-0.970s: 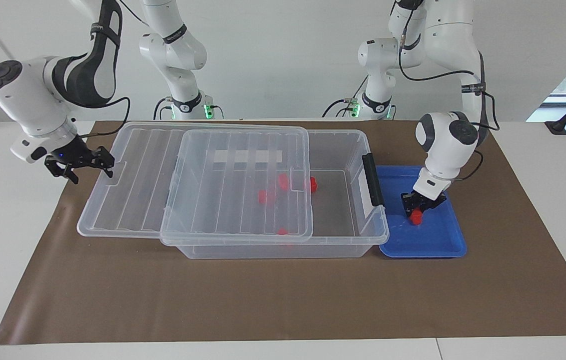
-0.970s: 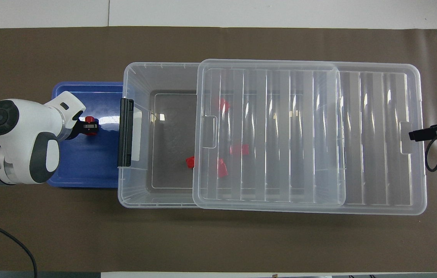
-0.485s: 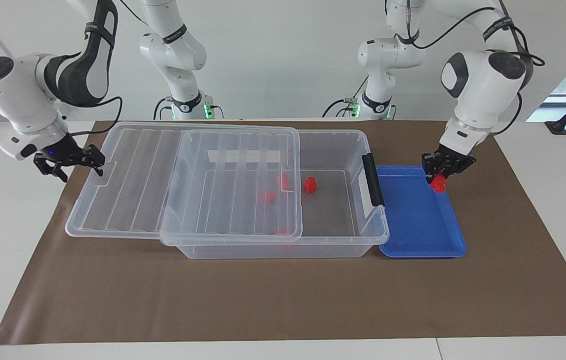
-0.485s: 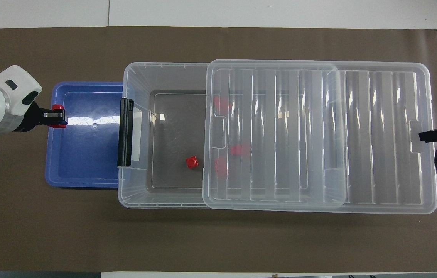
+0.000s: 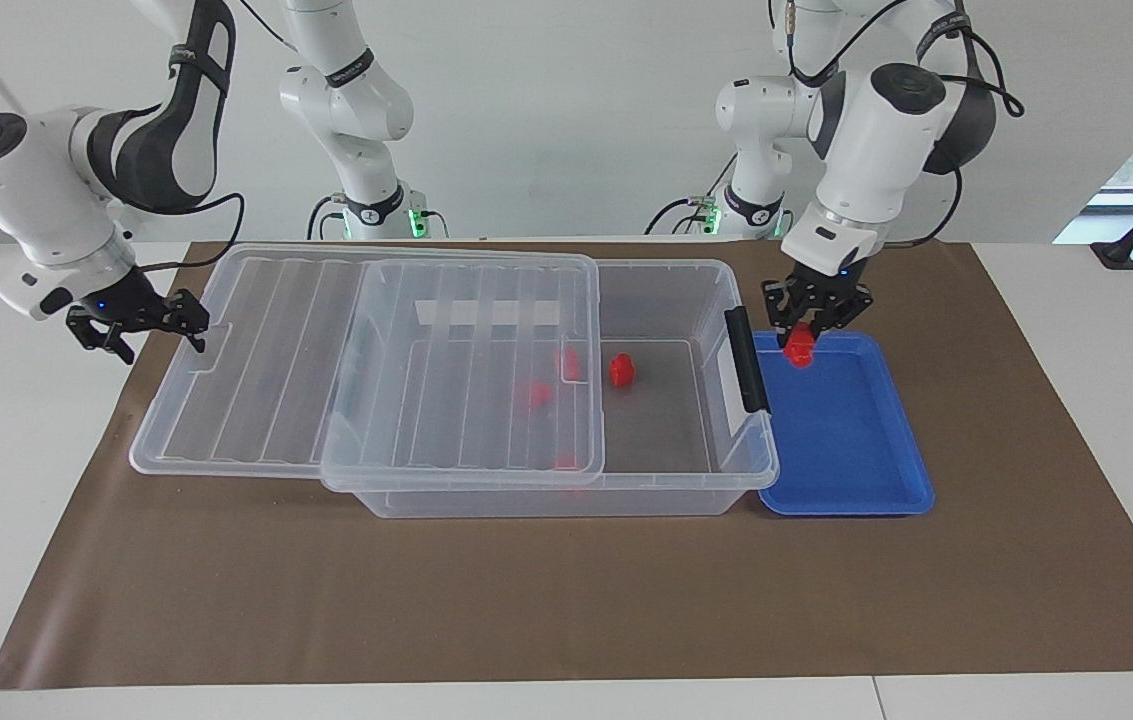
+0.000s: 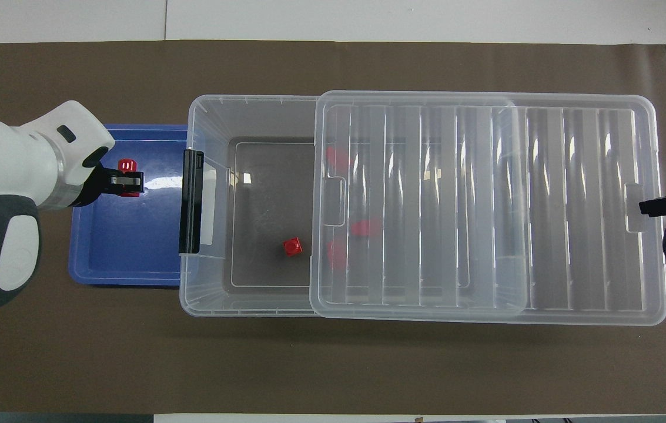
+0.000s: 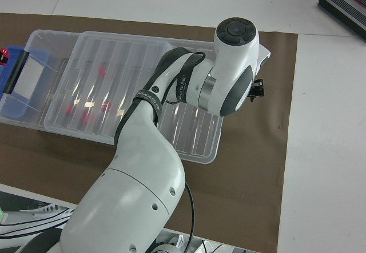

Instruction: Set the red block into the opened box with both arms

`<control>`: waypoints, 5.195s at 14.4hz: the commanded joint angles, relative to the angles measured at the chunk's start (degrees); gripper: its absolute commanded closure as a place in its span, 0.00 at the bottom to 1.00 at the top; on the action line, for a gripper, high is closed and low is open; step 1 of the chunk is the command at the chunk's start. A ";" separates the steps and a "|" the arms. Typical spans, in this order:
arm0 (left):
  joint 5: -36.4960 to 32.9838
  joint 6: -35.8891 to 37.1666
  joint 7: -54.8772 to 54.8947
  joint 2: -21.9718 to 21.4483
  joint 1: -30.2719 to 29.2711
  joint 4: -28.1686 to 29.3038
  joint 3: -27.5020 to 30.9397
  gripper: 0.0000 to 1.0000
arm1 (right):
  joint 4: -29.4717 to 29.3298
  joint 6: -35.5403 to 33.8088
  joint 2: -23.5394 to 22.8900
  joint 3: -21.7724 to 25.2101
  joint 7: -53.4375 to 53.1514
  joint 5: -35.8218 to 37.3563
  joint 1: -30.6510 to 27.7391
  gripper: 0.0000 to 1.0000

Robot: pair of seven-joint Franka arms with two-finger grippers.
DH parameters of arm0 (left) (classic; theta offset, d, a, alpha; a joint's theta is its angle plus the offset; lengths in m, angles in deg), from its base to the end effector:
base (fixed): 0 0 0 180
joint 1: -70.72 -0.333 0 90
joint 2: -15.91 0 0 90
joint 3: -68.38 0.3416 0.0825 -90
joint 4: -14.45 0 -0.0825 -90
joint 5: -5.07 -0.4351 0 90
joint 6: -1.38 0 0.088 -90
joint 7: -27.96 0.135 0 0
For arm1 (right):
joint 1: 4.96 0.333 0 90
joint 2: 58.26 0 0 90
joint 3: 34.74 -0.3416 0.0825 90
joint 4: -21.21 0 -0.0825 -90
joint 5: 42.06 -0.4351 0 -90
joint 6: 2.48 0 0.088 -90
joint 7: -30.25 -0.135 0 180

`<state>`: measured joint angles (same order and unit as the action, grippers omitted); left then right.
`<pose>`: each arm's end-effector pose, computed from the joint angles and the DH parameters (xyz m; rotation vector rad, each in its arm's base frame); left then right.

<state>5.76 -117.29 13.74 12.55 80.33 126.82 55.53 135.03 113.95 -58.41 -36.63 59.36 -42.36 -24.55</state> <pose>0.5629 -0.2357 0.4959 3.0736 -0.2150 0.2460 0.5795 -0.1845 0.4419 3.1131 0.3075 0.0646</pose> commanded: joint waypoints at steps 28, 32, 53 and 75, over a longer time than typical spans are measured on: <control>-13.09 -17.48 -21.29 19.81 10.61 -1.36 0.55 0.00 | -18.81 -25.37 2.35 -1.01 -15.04 0.73 8.87 0.00; -12.74 -8.17 -20.76 13.05 10.69 -1.72 0.46 0.00 | -18.55 -25.37 2.52 -1.01 -15.13 0.64 8.78 0.00; 0.18 15.04 9.11 0.64 -11.45 -10.76 1.42 0.00 | -2.74 -4.63 1.21 -0.57 -4.41 0.47 -0.01 1.00; 3.96 31.22 17.82 2.83 -6.71 -23.95 14.96 0.00 | 1.66 -1.11 1.64 -0.92 -18.72 -0.50 9.56 1.00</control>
<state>9.59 -88.65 30.54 13.86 72.75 105.08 69.27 135.13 112.88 -58.07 -37.31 43.18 -42.44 -15.79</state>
